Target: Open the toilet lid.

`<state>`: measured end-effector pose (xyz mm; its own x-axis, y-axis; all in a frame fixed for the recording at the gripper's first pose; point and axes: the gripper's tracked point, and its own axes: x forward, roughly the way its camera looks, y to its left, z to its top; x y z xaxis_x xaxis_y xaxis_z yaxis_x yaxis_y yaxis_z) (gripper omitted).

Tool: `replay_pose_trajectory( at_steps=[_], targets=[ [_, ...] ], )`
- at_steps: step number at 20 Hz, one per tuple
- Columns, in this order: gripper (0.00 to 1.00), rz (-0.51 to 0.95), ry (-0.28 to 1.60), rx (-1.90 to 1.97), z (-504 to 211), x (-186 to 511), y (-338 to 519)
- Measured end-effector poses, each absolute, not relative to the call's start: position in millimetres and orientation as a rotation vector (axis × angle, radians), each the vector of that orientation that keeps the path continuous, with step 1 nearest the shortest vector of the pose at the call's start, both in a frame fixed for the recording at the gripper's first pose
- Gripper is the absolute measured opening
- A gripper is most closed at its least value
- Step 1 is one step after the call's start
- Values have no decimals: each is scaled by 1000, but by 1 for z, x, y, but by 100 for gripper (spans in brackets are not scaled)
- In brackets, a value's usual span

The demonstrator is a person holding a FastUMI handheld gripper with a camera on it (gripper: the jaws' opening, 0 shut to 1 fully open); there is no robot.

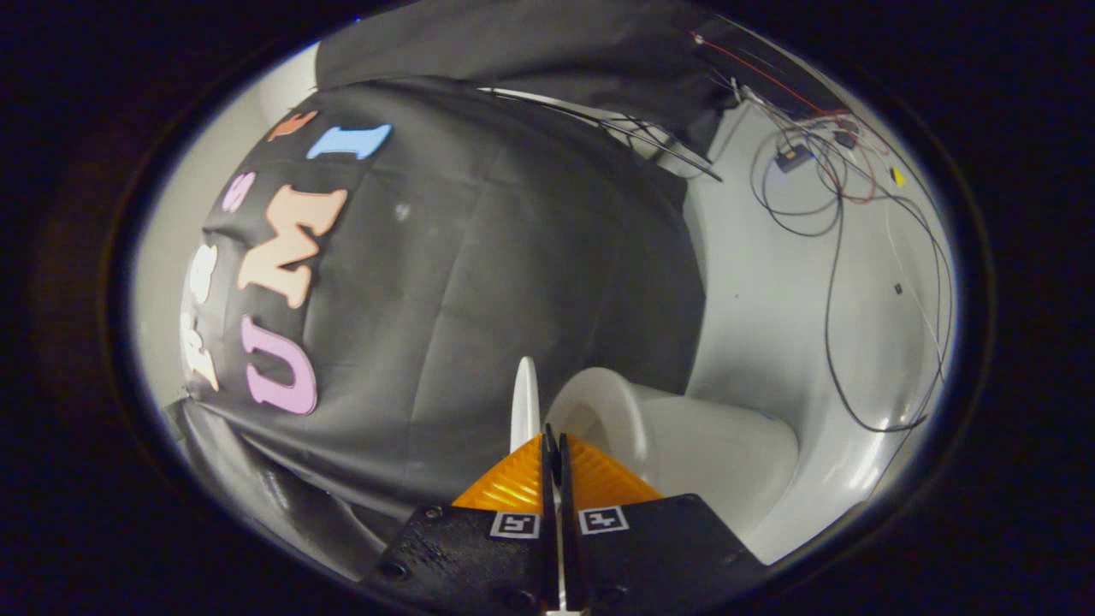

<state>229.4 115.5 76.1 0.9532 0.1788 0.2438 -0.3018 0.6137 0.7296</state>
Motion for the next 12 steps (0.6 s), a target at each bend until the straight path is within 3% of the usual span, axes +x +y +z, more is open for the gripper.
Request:
replay_pose_trajectory(
  at_steps=[12],
  targets=[
    [8,356,-274,392,180,151,286]
  ],
)
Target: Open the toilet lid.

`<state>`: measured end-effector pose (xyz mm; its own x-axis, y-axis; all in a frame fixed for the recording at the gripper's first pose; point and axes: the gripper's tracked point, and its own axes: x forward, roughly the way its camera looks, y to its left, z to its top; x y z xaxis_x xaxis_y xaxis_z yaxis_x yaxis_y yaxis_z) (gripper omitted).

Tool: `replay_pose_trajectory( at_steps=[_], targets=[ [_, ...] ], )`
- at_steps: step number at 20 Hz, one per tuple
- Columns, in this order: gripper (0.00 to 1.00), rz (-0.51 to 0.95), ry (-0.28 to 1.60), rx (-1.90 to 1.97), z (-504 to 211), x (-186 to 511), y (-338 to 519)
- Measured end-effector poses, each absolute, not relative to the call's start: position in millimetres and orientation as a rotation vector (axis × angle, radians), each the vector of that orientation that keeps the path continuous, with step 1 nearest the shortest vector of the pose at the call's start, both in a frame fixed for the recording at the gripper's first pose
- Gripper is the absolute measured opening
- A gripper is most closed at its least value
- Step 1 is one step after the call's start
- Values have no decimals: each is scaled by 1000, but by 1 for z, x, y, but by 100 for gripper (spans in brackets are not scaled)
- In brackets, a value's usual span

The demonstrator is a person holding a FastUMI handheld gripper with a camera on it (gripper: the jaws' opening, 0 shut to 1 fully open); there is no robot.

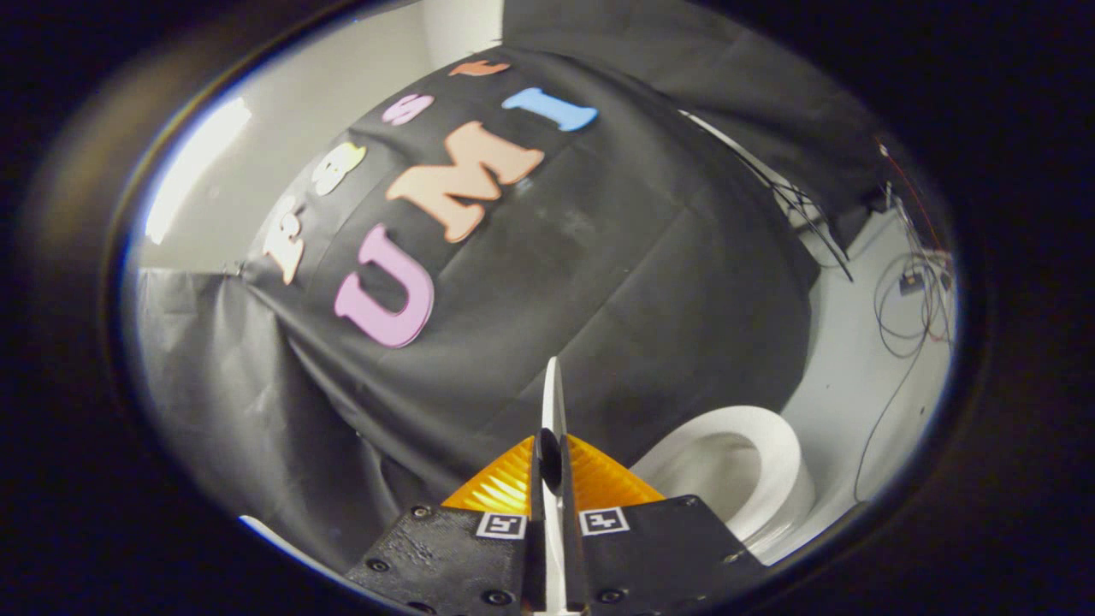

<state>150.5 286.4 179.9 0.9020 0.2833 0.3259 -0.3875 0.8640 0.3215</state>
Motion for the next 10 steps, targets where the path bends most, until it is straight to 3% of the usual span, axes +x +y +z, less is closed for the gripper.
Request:
replay_pose_trajectory(
  at_steps=[10],
  targets=[
    [8,418,-260,99,187,120,383]
  ],
)
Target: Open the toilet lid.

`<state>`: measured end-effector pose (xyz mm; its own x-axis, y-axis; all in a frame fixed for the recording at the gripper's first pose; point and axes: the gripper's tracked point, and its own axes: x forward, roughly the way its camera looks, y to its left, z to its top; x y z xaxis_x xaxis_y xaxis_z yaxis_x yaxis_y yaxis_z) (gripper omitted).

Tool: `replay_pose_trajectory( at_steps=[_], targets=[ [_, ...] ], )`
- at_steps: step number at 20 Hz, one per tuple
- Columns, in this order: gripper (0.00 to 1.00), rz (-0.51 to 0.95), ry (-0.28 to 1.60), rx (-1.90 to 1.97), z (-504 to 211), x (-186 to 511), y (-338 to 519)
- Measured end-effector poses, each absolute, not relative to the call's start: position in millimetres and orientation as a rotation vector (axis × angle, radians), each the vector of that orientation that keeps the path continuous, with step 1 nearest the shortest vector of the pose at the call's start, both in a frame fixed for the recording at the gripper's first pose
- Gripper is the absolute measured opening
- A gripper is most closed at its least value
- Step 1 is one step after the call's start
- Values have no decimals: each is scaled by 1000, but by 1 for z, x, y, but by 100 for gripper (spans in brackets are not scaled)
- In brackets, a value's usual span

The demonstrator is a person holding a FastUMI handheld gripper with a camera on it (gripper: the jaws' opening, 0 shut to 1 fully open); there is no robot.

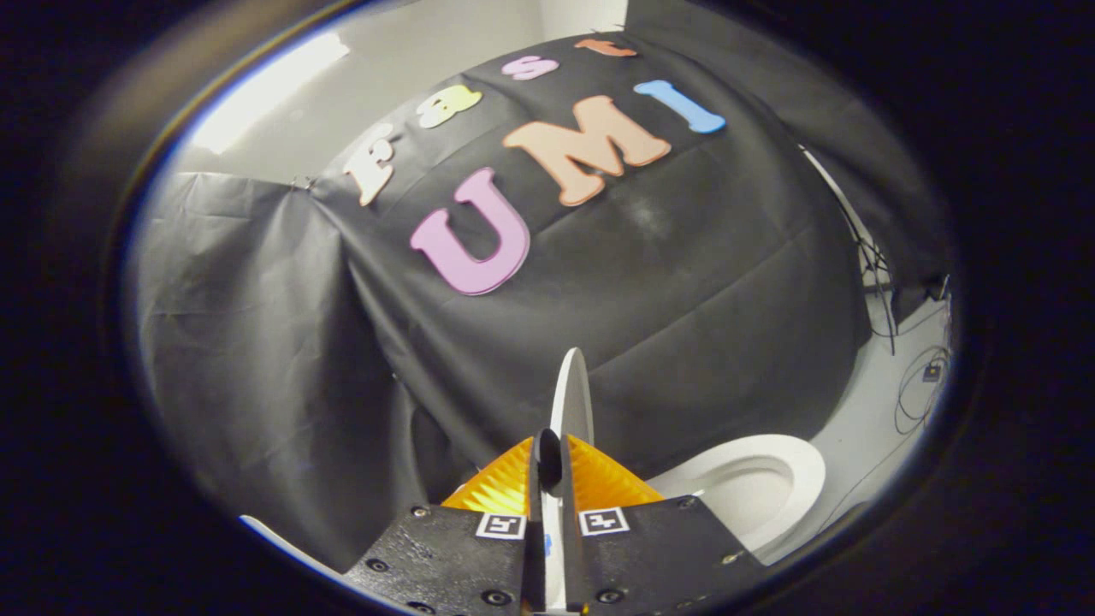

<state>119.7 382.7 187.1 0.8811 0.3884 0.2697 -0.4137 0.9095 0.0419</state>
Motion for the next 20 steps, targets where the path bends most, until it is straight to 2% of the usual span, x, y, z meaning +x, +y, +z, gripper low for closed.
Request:
replay_pose_trajectory(
  at_steps=[10,20],
  targets=[
    [10,590,-248,-75,166,104,501],
    [11,680,-198,-251,126,107,586]
  ],
)
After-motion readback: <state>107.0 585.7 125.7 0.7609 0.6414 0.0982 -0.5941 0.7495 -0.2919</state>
